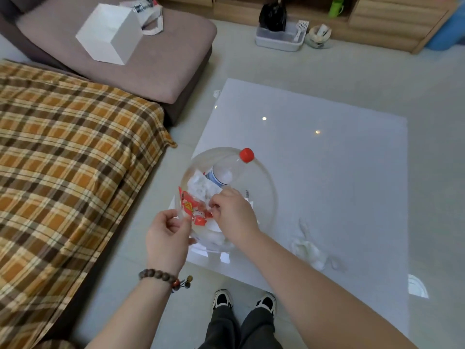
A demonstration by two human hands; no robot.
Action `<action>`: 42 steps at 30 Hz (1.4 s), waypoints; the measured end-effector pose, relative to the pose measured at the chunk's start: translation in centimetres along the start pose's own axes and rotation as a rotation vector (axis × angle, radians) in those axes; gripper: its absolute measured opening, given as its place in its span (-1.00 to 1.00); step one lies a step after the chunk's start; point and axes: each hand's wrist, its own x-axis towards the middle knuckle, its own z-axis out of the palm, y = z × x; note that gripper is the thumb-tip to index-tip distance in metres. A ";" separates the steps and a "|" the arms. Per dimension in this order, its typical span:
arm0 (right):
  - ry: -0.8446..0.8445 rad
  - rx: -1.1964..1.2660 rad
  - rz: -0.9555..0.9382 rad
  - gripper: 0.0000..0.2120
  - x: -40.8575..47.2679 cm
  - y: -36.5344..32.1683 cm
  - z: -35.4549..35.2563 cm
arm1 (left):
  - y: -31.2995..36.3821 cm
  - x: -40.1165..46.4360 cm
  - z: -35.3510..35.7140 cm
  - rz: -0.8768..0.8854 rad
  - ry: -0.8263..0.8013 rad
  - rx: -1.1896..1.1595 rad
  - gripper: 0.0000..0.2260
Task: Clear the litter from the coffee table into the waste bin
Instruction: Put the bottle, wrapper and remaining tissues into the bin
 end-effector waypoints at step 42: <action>0.559 0.222 0.584 -0.79 -12.3 18.1 -6.7 | -0.4 1.8 5.1 0.058 -0.171 0.162 -0.80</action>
